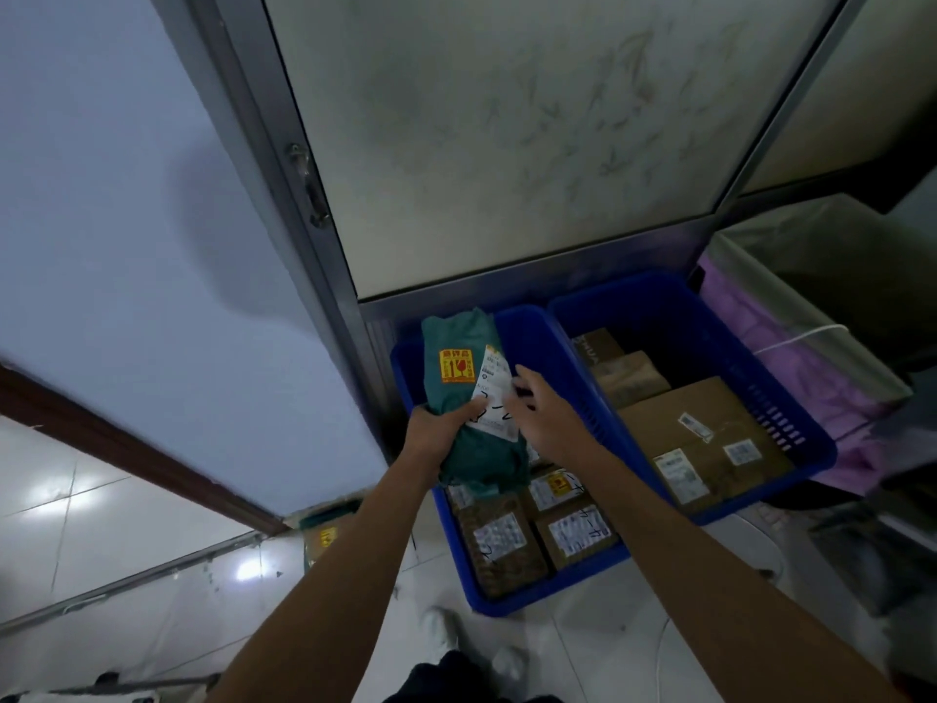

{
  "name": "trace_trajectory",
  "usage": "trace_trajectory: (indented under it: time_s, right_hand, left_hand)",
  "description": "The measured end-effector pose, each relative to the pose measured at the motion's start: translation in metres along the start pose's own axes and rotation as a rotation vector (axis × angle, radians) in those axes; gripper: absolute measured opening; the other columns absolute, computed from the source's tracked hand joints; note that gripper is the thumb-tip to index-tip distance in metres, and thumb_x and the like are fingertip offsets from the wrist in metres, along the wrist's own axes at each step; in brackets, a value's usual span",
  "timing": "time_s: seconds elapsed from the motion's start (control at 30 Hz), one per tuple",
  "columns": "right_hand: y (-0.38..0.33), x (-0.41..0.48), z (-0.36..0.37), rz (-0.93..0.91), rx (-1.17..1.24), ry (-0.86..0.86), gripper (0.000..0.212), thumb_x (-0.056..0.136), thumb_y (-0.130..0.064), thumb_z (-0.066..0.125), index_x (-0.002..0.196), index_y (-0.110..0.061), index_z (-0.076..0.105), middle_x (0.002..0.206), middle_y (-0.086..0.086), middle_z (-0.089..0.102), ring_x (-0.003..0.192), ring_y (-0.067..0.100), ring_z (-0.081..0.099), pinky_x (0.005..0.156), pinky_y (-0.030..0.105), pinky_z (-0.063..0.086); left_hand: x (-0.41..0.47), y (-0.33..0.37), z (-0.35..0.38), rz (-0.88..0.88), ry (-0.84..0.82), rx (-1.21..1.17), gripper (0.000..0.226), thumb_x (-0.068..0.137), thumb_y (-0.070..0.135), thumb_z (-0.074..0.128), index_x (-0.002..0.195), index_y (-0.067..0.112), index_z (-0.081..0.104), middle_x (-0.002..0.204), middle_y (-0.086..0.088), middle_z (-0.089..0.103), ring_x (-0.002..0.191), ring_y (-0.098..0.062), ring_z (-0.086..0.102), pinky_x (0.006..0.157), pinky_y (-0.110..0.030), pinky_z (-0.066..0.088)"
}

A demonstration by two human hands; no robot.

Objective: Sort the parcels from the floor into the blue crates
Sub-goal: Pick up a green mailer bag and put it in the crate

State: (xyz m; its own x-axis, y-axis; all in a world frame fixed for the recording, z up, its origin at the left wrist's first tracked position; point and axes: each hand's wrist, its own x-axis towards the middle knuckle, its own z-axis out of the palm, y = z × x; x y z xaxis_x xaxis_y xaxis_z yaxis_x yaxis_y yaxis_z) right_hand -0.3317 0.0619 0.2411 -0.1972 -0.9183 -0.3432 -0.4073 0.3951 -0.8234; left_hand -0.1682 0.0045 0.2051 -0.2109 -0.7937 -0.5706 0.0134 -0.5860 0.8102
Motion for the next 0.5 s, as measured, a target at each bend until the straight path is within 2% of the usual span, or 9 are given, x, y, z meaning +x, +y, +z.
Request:
trace_trajectory:
  time_s: [0.13, 0.2, 0.3, 0.4, 0.5]
  right_hand:
    - [-0.01, 0.017, 0.017, 0.048, 0.167, 0.014, 0.06, 0.105, -0.036, 0.048, 0.158, -0.022, 0.025, 0.149, -0.001, 0.043, 0.13, 0.02, 0.049, 0.109, 0.041, 0.044]
    - [-0.009, 0.024, 0.019, 0.079, 0.26, 0.033, 0.049, 0.104, -0.037, 0.045, 0.151, -0.025, 0.037, 0.142, 0.003, 0.053, 0.121, 0.021, 0.055, 0.107, 0.046, 0.046]
    - [-0.003, 0.033, 0.011, 0.155, 0.273, 0.005, 0.036, 0.105, -0.044, 0.037, 0.134, -0.031, 0.053, 0.128, 0.003, 0.061, 0.114, 0.02, 0.059, 0.107, 0.048, 0.045]
    - [0.003, 0.042, -0.003, 0.284, 0.361, -0.026, 0.041, 0.099, -0.059, 0.04, 0.123, -0.032, 0.06, 0.116, 0.001, 0.065, 0.11, 0.023, 0.063, 0.107, 0.048, 0.045]
    - [0.012, 0.05, -0.016, 0.261, 0.427, -0.115, 0.057, 0.09, -0.07, 0.048, 0.131, -0.032, 0.059, 0.121, 0.002, 0.069, 0.11, 0.024, 0.067, 0.103, 0.048, 0.05]
  left_hand:
    - [0.014, -0.001, 0.014, -0.012, -0.086, 0.026, 0.046, 0.077, 0.029, 0.085, 0.115, 0.008, 0.069, 0.104, -0.011, 0.076, 0.092, -0.027, 0.073, 0.074, -0.035, 0.06]
    - [0.019, 0.002, 0.017, -0.031, -0.119, -0.003, 0.042, 0.078, 0.029, 0.085, 0.112, 0.01, 0.07, 0.105, -0.011, 0.076, 0.094, -0.027, 0.073, 0.078, -0.036, 0.06]
    - [0.026, 0.006, 0.019, -0.062, -0.179, -0.072, 0.055, 0.072, 0.034, 0.089, 0.117, 0.011, 0.071, 0.108, -0.011, 0.076, 0.098, -0.029, 0.074, 0.091, -0.046, 0.059]
    - [0.033, 0.015, 0.027, -0.075, -0.195, -0.124, 0.054, 0.075, 0.039, 0.086, 0.12, 0.013, 0.072, 0.11, -0.011, 0.076, 0.102, -0.03, 0.073, 0.095, -0.047, 0.057]
    - [0.038, 0.023, 0.044, -0.069, -0.234, -0.162, 0.052, 0.081, 0.049, 0.078, 0.122, 0.017, 0.072, 0.116, -0.012, 0.074, 0.109, -0.032, 0.07, 0.099, -0.048, 0.053]
